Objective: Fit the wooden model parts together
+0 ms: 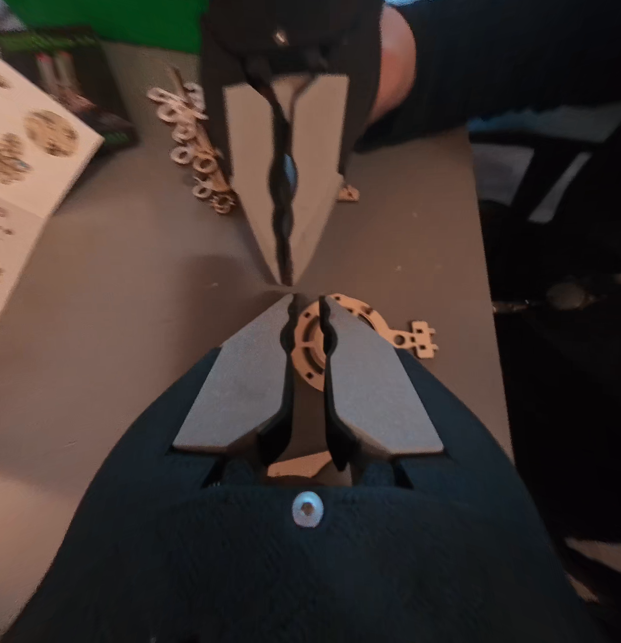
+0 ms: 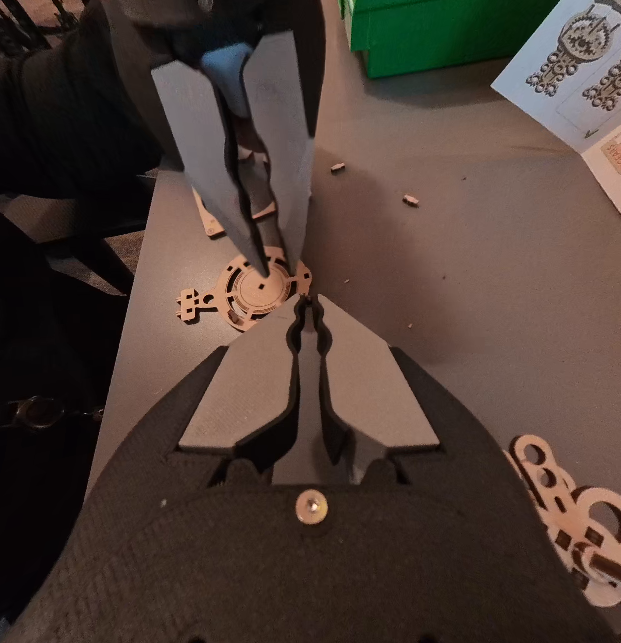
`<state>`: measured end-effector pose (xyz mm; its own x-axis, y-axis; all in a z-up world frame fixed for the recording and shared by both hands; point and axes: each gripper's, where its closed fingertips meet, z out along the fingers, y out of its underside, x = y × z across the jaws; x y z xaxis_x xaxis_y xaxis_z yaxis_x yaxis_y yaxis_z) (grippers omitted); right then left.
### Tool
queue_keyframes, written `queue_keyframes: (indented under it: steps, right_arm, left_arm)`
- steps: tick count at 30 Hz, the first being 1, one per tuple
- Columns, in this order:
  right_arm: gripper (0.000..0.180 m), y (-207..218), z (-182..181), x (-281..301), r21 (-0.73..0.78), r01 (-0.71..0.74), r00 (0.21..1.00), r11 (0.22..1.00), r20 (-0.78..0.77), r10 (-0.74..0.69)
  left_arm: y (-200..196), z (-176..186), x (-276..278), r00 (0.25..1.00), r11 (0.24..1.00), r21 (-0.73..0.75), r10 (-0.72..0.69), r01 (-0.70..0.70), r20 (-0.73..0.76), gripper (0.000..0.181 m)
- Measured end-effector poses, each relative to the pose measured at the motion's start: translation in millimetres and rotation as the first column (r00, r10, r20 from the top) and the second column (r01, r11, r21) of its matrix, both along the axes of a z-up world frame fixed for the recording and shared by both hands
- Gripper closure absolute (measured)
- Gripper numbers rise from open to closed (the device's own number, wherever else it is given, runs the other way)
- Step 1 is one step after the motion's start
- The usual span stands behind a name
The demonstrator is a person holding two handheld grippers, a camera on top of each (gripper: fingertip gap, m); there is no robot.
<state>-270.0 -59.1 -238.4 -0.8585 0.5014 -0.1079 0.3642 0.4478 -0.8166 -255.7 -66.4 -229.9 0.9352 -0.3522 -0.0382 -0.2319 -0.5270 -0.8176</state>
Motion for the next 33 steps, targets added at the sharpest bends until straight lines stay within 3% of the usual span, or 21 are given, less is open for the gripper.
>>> queue_keyframes:
  steps: [5,9,14,18,23,25,33]
  right_arm:
    - [0.18,0.6,7.4,-4.2,-0.04,0.023,1.0,0.999,-0.02,-0.024]
    - [0.18,-0.1,10.4,-6.1,-0.061,0.033,0.999,0.998,-0.026,-0.035]
    - [0.18,0.0,6.9,-5.8,-0.033,0.035,0.999,0.999,-0.033,-0.036]
    - [0.18,1.4,4.7,-5.4,-0.007,0.037,0.999,0.999,-0.036,-0.037]
    - [0.18,9.1,1.3,-10.0,0.038,0.078,0.996,0.996,-0.05,-0.076]
    - [0.18,9.4,2.3,-10.2,0.028,0.081,0.996,0.996,-0.046,-0.08]
    - [0.18,5.7,-11.4,2.4,0.064,0.024,0.998,0.998,0.054,-0.027]
  left_arm:
    - [11.5,13.6,-21.0,0.993,0.979,0.19,0.091,-0.076,-0.069,0.172]
    - [12.0,-8.8,-33.1,0.954,0.986,0.122,0.143,-0.114,-0.264,0.169]
    - [12.6,-9.5,-32.3,0.956,0.986,0.116,0.144,-0.117,-0.257,0.17]
    - [5.9,-9.3,-26.5,0.977,0.992,0.095,0.098,-0.081,-0.188,0.173]
    - [-8.9,-22.7,3.9,0.97,0.993,0.016,-0.107,0.113,-0.217,0.181]
    - [-10.0,-35.5,5.7,0.956,0.991,-0.056,-0.133,0.122,-0.261,0.181]
    - [-7.5,-34.3,6.6,0.949,0.991,-0.038,-0.133,0.128,-0.285,0.181]
